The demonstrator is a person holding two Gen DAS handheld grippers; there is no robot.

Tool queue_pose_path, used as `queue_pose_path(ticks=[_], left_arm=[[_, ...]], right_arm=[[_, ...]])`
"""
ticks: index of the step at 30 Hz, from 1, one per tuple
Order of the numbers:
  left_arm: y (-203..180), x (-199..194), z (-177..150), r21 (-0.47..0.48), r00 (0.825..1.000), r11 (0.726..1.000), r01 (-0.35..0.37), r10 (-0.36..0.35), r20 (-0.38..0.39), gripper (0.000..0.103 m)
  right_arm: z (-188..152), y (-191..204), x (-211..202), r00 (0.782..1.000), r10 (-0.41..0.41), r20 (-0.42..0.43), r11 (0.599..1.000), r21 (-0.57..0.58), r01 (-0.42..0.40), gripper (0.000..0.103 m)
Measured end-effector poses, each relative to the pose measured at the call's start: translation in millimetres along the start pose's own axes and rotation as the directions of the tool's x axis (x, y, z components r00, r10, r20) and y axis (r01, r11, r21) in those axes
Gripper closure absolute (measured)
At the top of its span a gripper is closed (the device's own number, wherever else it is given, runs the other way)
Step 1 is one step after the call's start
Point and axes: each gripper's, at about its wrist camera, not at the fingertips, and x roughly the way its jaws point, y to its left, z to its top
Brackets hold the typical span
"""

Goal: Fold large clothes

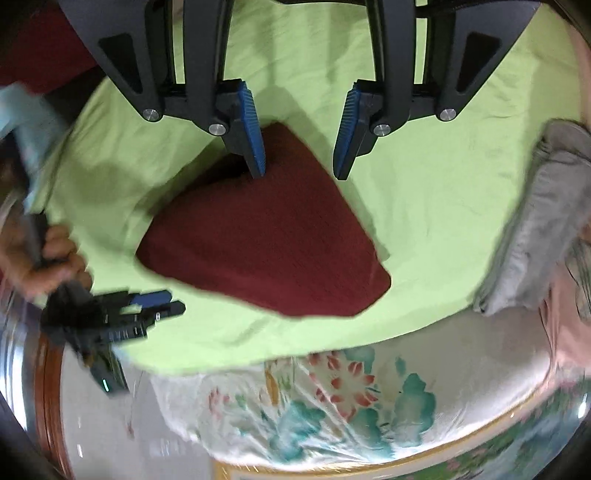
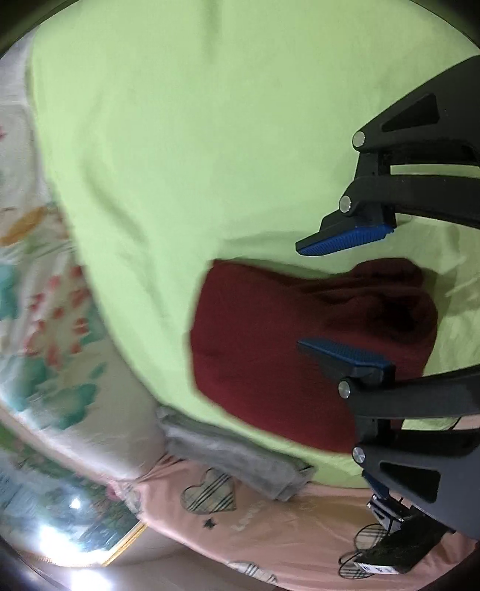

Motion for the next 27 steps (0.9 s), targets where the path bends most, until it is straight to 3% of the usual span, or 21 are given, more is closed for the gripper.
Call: queue_pose_path(ticks=[2,3,6,9,11,12,13,16,23,27], left_arm=[[18.4,-2.4,16.0,-0.090,0.996,0.992,0.083,-0.079,0.050,0.065],[27.1,0.6,27.5,-0.138,0.986,0.979,0.153,-0.143,0.082,0.067],[33.6,18.3,48.4,-0.169,0.961,0.949,0.265,-0.246,0.125,0.067],[31.2,53.2,56.1,-0.183,0.940,0.922,0.341,-0.334,0.072,0.078],[26.2,80.1,49.5,-0.190,0.917,0.900,0.393,-0.400,0.002,0.079],[23.1,89.8,45.1,-0.191,0.918,0.903,0.385,-0.397,-0.027,0.082],[20.6,97.1,40.8,-0.198,0.919,0.905,0.376,-0.392,-0.049,0.094],[16.9,116.9,29.1,-0.264,0.901,0.878,0.399,-0.429,-0.063,0.102],[0.0,130.9,32.2,-0.247,0.931,0.909,0.336,-0.360,-0.056,0.102],[8.3,130.6,30.1,-0.278,0.923,0.892,0.357,-0.383,-0.045,0.102]], right_arm=[[7.4,14.3,-5.5,0.999,0.036,0.034,0.999,-0.017,-0.036,0.058],[9.7,23.8,-1.2,0.998,0.059,0.031,0.998,-0.028,-0.058,0.065],[15.0,47.4,29.1,0.991,0.132,-0.024,0.990,-0.046,-0.133,0.076],[22.2,59.2,64.8,0.987,0.150,-0.062,0.986,-0.058,-0.154,0.079],[27.9,62.1,84.2,0.985,0.155,-0.081,0.984,-0.072,-0.161,0.079],[29.7,61.2,93.9,0.986,0.136,-0.091,0.986,-0.081,-0.144,0.079],[33.0,57.9,108.7,0.989,0.103,-0.107,0.990,-0.086,-0.112,0.079],[37.1,49.4,139.6,0.984,0.084,-0.154,0.992,-0.080,-0.098,0.083],[48.8,51.4,160.9,0.984,0.073,-0.164,0.989,-0.118,-0.093,0.083],[46.2,44.9,155.8,0.981,0.106,-0.165,0.989,-0.084,-0.121,0.083]])
